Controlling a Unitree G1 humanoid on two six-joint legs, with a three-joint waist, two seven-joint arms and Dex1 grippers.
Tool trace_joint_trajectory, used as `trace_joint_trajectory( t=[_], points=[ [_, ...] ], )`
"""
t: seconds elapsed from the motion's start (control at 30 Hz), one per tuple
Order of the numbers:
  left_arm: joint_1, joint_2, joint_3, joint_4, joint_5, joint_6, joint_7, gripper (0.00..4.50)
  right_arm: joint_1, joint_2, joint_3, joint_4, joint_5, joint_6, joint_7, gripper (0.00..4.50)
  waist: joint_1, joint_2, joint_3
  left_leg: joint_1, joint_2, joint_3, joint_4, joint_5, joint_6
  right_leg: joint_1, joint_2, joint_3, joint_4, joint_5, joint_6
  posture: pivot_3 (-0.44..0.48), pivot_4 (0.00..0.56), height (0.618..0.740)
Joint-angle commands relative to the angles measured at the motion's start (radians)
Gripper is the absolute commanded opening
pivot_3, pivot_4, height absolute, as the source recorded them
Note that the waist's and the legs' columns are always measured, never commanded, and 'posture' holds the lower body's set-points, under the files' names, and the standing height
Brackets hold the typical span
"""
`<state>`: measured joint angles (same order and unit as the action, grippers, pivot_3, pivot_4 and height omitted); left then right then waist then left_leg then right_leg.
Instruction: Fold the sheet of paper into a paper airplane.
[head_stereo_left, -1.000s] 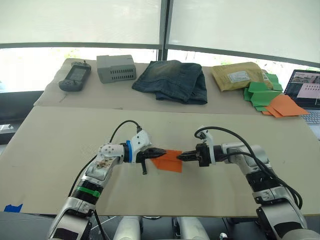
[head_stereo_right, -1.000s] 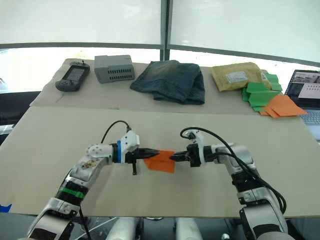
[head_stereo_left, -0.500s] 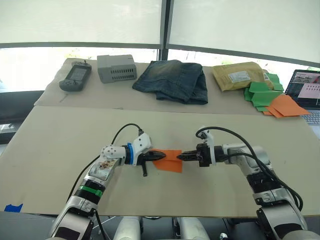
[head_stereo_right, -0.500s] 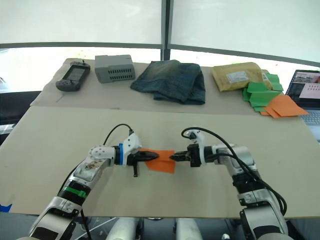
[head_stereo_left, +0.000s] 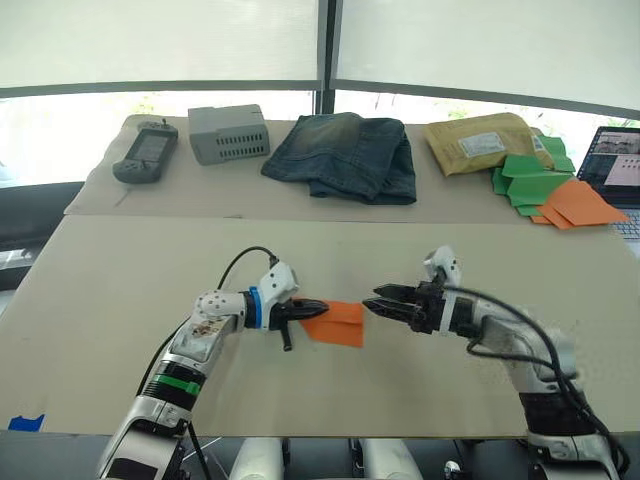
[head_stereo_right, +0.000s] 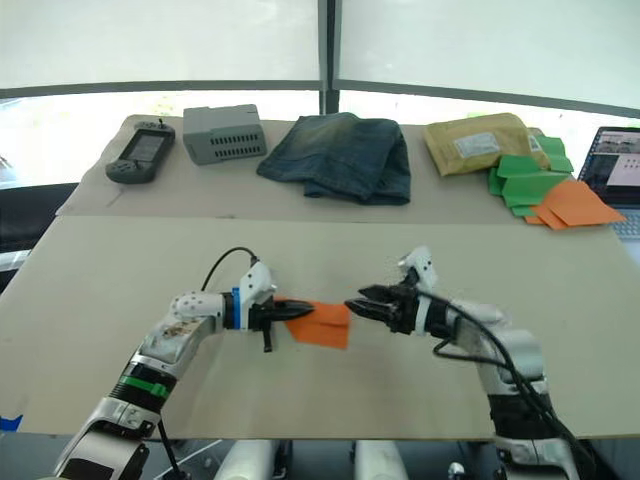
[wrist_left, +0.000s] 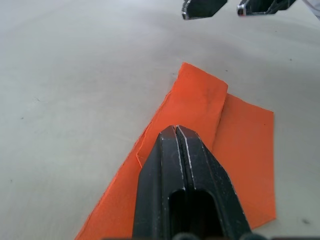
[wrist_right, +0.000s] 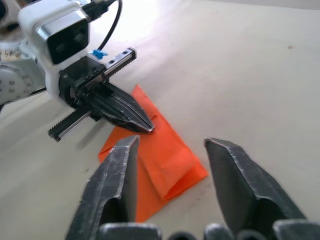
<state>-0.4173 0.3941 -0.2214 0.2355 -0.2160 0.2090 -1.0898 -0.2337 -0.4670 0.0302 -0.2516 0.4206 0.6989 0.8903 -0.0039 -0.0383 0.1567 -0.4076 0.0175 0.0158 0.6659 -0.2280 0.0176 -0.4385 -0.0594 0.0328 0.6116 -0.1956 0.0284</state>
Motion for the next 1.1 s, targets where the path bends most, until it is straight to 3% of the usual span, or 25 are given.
trace_joint_trajectory(
  t=[0.03, 0.13, 0.5, 0.73, 0.93, 1.1],
  points=[
    [0.002, 0.006, -0.006, 0.019, 0.005, 0.018, -0.007, 0.00, 0.031, 0.023, 0.110, -0.059, -0.124, -0.142, -0.086, 0.96, -0.002, 0.000, 0.000, 0.000, 0.000, 0.001, 0.000, 0.000, 0.000, 0.000, 0.000, 0.000, 0.000, 0.000, 0.000, 0.000, 0.150, 0.722],
    [-0.002, 0.006, -0.006, 0.023, 0.007, 0.021, -0.011, 0.00, 0.032, 0.053, 0.154, -0.038, -0.186, -0.201, -0.148, 0.03, -0.005, 0.000, 0.000, 0.000, 0.000, 0.003, 0.000, 0.000, 0.000, 0.000, -0.001, 0.001, 0.000, -0.001, -0.001, 0.000, 0.150, 0.722],
    [-0.006, 0.011, -0.011, 0.029, 0.018, 0.026, -0.021, 0.00, 0.107, 0.155, 0.194, 0.065, -0.212, -0.184, -0.244, 0.03, -0.008, 0.000, 0.000, 0.002, 0.001, 0.005, 0.000, 0.000, 0.000, 0.001, 0.000, 0.001, 0.001, -0.001, -0.002, 0.000, 0.150, 0.722],
    [-0.019, 0.005, -0.005, 0.051, 0.018, 0.017, -0.022, 0.00, 0.159, 0.098, 0.138, 0.076, -0.244, -0.198, -0.300, 0.03, -0.006, 0.000, 0.000, 0.004, 0.001, 0.005, 0.000, 0.000, 0.000, 0.003, -0.001, 0.002, 0.001, -0.003, -0.005, 0.000, 0.150, 0.722],
    [-0.010, -0.012, -0.006, 0.040, 0.008, 0.012, -0.023, 0.00, 0.240, 0.055, 0.065, -0.025, -0.214, -0.349, -0.277, 0.03, 0.000, 0.000, -0.001, 0.004, 0.000, 0.007, 0.000, 0.000, 0.000, 0.004, -0.001, 0.002, 0.000, -0.002, -0.004, 0.000, 0.150, 0.722],
    [-0.013, -0.024, -0.014, 0.028, 0.013, 0.019, -0.019, 0.00, 0.177, 0.079, 0.092, -0.076, -0.181, -0.401, -0.238, 0.03, -0.001, 0.000, 0.000, 0.004, 0.000, 0.008, 0.000, 0.000, 0.000, 0.003, -0.001, 0.002, 0.001, -0.003, -0.005, 0.000, 0.150, 0.722]
  ],
)
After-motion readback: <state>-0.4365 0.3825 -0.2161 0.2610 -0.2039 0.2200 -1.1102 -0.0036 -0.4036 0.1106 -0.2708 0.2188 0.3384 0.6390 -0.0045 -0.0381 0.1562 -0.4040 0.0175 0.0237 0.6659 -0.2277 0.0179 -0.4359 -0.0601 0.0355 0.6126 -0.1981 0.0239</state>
